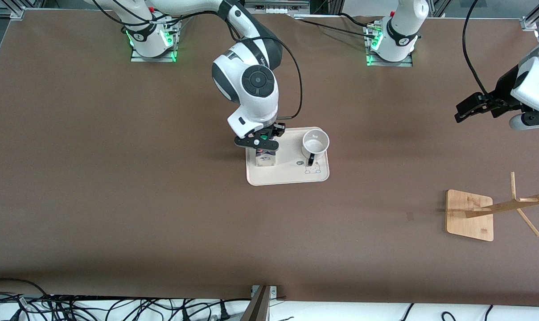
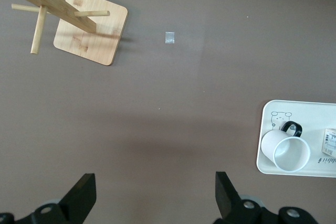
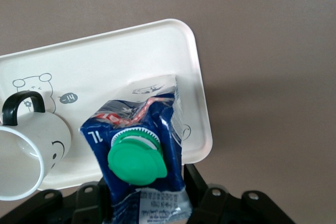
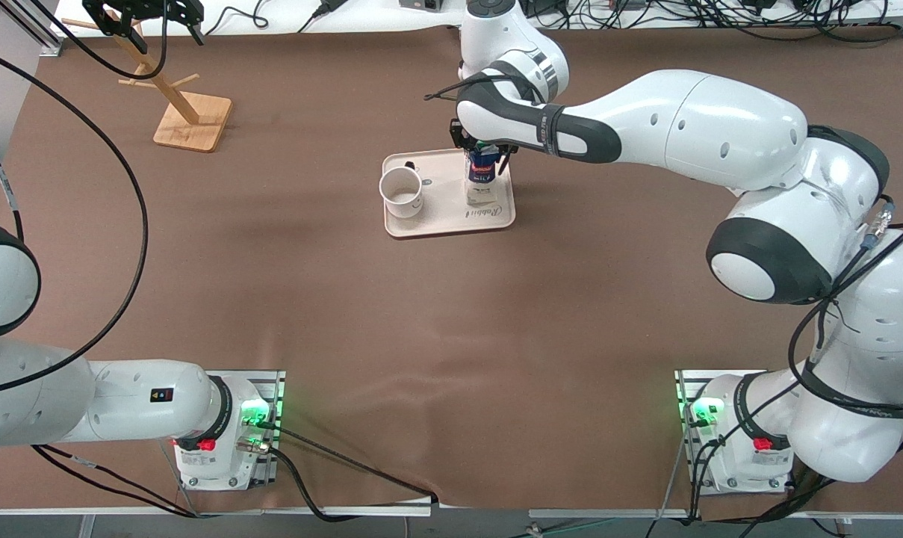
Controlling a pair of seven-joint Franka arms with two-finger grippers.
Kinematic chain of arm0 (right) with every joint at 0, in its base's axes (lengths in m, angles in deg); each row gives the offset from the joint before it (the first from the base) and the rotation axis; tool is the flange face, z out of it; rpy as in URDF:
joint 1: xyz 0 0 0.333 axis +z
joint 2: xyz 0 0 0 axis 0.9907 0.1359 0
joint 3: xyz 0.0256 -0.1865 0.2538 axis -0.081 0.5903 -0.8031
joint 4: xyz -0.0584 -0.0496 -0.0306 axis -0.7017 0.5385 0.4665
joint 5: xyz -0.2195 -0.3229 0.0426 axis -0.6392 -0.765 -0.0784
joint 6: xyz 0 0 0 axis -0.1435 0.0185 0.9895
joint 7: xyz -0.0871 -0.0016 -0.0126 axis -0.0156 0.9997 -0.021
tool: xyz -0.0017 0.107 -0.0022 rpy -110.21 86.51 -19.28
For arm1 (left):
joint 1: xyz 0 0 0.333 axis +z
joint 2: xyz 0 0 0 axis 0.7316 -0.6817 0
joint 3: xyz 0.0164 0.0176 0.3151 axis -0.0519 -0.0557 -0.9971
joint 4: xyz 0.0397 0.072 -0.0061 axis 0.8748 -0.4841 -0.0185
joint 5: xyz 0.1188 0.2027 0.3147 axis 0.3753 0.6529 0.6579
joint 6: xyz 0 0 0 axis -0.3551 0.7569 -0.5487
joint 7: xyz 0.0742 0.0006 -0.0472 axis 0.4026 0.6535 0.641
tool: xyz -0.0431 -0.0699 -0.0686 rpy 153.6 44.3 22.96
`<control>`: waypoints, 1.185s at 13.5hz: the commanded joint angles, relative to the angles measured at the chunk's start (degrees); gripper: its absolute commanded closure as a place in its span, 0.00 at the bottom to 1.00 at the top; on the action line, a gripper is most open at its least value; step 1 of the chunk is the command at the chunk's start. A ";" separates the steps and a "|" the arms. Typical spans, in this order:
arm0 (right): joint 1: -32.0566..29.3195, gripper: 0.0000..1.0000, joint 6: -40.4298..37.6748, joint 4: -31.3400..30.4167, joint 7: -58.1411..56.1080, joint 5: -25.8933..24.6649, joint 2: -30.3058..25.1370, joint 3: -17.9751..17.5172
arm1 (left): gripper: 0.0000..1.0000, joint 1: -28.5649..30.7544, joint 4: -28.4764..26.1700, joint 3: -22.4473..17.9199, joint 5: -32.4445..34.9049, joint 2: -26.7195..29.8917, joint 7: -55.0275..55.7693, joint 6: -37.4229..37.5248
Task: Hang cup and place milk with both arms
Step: 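Close the right gripper on the milk carton and lift it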
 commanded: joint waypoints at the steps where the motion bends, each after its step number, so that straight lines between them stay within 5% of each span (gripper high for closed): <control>1: 0.06 0.46 -0.17 0.77 -0.24 0.10 0.14 -0.06 | 0.00 0.64 0.60 -0.05 -0.92 0.41 -2.01 0.75; 12: -1.07 0.46 -8.42 1.04 -3.57 0.10 -10.40 1.35 | 0.00 -1.80 1.04 0.74 -1.53 -1.24 -2.45 -1.18; 16: -7.82 0.46 -15.97 0.69 -12.88 0.19 -16.11 1.96 | 0.00 -5.50 0.33 1.27 -1.27 -6.61 -2.71 -0.84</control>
